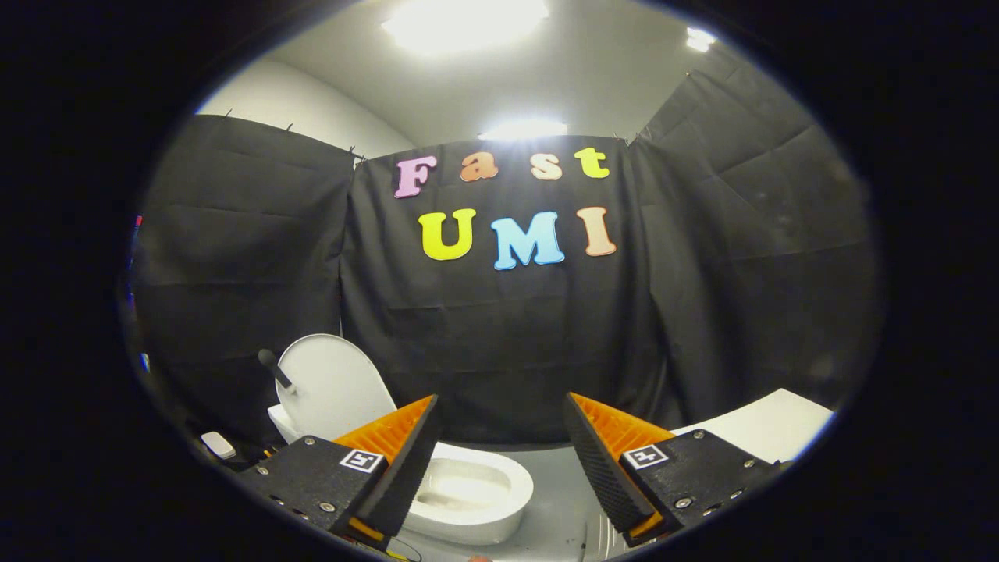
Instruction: Open the toilet lid.
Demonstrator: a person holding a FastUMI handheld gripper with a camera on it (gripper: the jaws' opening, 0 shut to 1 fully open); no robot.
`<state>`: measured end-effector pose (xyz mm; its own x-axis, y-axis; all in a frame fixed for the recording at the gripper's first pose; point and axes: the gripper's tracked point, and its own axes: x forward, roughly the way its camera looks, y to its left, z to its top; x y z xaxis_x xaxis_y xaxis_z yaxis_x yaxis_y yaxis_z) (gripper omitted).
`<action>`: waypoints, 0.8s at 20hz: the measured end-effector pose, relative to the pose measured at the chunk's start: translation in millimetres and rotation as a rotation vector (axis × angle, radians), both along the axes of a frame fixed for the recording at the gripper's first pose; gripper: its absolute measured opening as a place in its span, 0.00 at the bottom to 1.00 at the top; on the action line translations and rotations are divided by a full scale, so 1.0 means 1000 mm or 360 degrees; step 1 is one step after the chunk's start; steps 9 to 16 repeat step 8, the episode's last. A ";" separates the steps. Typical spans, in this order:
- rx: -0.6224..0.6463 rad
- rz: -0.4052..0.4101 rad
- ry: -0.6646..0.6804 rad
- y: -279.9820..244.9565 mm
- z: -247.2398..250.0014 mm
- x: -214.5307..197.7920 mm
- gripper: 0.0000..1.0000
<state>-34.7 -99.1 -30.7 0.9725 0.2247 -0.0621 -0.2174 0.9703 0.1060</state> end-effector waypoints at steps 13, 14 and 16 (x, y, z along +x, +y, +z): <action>-0.0063 -0.0001 -0.0063 0.006 0.002 -0.028 0.95; -0.0063 -0.0001 -0.0063 0.006 0.002 -0.028 0.95; -0.0063 -0.0001 -0.0063 0.006 0.002 -0.028 0.95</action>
